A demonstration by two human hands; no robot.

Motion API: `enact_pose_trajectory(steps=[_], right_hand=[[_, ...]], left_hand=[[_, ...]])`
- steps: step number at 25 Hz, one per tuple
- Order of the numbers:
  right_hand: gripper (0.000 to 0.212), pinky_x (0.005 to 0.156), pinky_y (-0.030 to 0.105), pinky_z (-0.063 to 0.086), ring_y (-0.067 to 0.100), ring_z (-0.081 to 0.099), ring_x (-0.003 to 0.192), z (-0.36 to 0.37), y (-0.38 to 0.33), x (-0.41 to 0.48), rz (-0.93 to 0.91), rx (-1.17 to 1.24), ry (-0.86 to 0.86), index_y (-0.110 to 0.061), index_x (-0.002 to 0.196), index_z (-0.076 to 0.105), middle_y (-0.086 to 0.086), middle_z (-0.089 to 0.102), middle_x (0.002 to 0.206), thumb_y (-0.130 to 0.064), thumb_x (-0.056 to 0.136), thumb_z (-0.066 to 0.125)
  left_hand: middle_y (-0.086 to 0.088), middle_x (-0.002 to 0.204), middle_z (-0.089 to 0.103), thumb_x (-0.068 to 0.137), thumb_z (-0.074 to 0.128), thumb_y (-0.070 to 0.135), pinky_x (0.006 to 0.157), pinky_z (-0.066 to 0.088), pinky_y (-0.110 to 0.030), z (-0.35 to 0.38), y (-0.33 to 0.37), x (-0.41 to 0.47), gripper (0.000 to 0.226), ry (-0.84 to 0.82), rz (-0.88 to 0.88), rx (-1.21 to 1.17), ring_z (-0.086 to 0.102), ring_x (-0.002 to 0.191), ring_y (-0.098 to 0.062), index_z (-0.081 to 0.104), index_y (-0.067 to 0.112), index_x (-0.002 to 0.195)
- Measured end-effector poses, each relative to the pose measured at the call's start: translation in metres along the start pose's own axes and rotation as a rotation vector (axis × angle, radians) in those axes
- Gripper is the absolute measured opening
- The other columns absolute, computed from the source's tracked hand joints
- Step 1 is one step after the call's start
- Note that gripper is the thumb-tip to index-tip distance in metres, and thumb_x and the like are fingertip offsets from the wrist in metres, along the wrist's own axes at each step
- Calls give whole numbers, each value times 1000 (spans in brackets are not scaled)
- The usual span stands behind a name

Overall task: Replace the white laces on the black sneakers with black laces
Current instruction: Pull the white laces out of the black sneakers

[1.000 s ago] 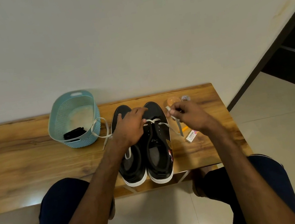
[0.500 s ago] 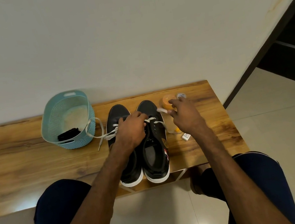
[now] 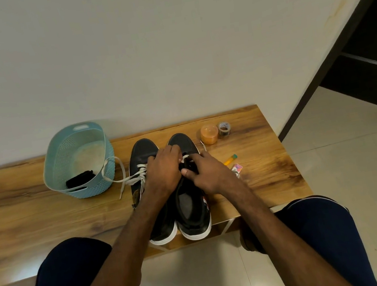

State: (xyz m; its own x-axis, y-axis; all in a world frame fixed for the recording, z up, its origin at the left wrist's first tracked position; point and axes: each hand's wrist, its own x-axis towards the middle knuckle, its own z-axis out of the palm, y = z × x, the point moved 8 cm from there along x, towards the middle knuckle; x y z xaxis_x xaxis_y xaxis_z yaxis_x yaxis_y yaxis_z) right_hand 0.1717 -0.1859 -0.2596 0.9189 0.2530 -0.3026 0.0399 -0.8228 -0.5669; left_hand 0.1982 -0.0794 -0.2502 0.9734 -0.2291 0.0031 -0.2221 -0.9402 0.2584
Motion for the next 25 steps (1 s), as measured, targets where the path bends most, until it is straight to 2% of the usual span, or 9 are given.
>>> enact_pose_trajectory(steps=[3, 5, 7, 10, 13, 17, 18, 22, 25], right_hand=[[54, 99, 43, 47, 30, 53, 120, 0, 4, 3, 24, 60, 1, -14, 141, 46, 12, 49, 134, -40, 96, 57], [51, 94, 40, 49, 28, 54, 115, -1, 4, 4, 50, 58, 43, -10, 136, 49, 12, 51, 130, -37, 93, 59], [52, 83, 34, 46, 27, 56, 110, 0, 5, 3, 75, 90, 97, -7, 129, 48, 11, 52, 125, -35, 89, 64], [54, 71, 30, 40, 28, 58, 100, 1, 10, 2, 132, 134, 155, -6, 121, 47, 11, 54, 114, -37, 84, 71], [49, 67, 31, 41, 26, 58, 86, 4, 16, 1, 192, 29, 135, -6, 113, 57, 11, 63, 102, -46, 86, 66], [41, 58, 28, 35, 19, 47, 72, 3, 17, -2, 207, 30, 153, -9, 104, 59, 1, 51, 80, -48, 89, 61], [40, 55, 28, 33, 18, 46, 70, 2, 17, -2, 203, 37, 156, -10, 102, 59, 0, 49, 78, -48, 89, 62], [45, 64, 30, 38, 22, 50, 77, 3, 17, 0, 192, 30, 142, -7, 107, 60, 9, 61, 92, -48, 88, 61], [46, 65, 31, 39, 22, 51, 78, 6, 17, 1, 184, 34, 136, -7, 109, 60, 12, 66, 99, -48, 88, 60]], left_hand=[[10, 86, 56, 96, 46, 10, 74, 41, -37, -3, -11, 0, 16, 35, -117, -251, 55, 80, -15, 47, 26, 91], [10, 85, 61, 100, 45, 14, 76, 47, -38, -4, -16, 0, 13, 43, -162, -346, 60, 80, -15, 48, 26, 96], [6, 95, 67, 101, 48, 23, 81, 46, -40, -6, -16, 3, 5, 47, -121, -290, 64, 92, -19, 51, 26, 103], [1, 112, 64, 100, 47, 40, 94, 39, -45, 1, -12, 4, 23, -31, -72, -26, 56, 110, -22, 57, 23, 112], [-2, 109, 61, 102, 45, 31, 90, 41, -43, 2, -6, 4, 21, 0, -41, 92, 55, 107, -23, 59, 17, 109], [-2, 83, 61, 105, 41, 28, 71, 41, -36, -14, -37, 1, 30, 129, -359, -744, 54, 74, -16, 58, 14, 84], [-1, 80, 60, 105, 40, 36, 70, 42, -37, -16, -39, 2, 35, 107, -360, -776, 53, 72, -15, 58, 14, 83], [7, 87, 53, 94, 50, 59, 83, 44, -41, -22, -19, 3, 38, -11, -142, -30, 54, 85, -15, 63, 24, 91], [3, 95, 52, 91, 59, 53, 88, 43, -43, -17, -14, 2, 29, -56, -99, 44, 55, 98, -19, 65, 25, 92]])
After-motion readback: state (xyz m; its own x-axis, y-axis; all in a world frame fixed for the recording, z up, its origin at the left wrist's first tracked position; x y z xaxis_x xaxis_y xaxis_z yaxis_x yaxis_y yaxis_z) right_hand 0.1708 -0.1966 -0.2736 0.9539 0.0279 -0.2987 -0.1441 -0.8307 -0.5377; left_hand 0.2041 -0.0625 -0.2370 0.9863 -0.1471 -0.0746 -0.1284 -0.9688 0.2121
